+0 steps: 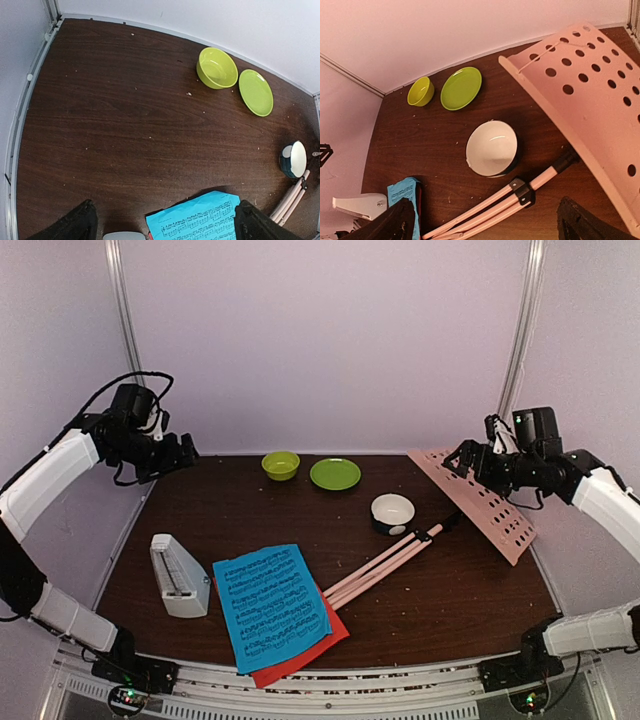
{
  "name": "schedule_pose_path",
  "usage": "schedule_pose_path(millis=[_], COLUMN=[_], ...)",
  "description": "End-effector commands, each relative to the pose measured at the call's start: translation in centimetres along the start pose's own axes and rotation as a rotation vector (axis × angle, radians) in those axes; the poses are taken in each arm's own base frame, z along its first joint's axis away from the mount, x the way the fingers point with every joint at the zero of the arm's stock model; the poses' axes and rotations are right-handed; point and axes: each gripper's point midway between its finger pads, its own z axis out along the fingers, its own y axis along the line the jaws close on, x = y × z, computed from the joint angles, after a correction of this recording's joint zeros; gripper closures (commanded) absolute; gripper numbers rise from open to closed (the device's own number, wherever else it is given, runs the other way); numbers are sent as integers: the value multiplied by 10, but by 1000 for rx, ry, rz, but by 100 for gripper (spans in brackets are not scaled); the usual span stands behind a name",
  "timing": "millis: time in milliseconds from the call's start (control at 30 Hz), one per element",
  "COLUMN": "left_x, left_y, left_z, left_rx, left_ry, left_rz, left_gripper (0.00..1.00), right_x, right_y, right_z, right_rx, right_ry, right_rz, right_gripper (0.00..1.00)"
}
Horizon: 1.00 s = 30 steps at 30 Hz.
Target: Set up the instrument practice props
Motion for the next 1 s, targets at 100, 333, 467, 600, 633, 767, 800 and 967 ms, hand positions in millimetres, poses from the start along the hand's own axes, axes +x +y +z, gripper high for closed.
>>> schedule_pose_path(millis=[100, 333, 467, 600, 633, 767, 800, 967], left_x=[-15, -12, -12, -12, -13, -12, -11, -13], left_y=[-28, -30, -33, -37, -37, -40, -41, -48], left_z=[-13, -12, -11, -10, -9, -6, -4, -1], left_rx=[125, 141, 152, 171, 174, 191, 194, 231], left_ry=[-44, -33, -28, -22, -20, -10, -5, -3], left_rz=[111, 137, 144, 143, 142, 136, 130, 116], left_gripper=[2, 2, 2, 2, 2, 2, 2, 2], right_x=[-2, 14, 26, 37, 39, 47, 48, 53], right_y=[-52, -94, -116, -121, -119, -118, -118, -118], right_z=[13, 38, 53, 66, 69, 78, 80, 86], right_rx=[198, 334, 388, 365, 347, 308, 300, 266], right_ry=[183, 318, 396, 438, 444, 479, 486, 536], right_rz=[-174, -199, -227, -248, -249, -260, -266, -318], right_gripper=[0, 0, 0, 0, 0, 1, 3, 15])
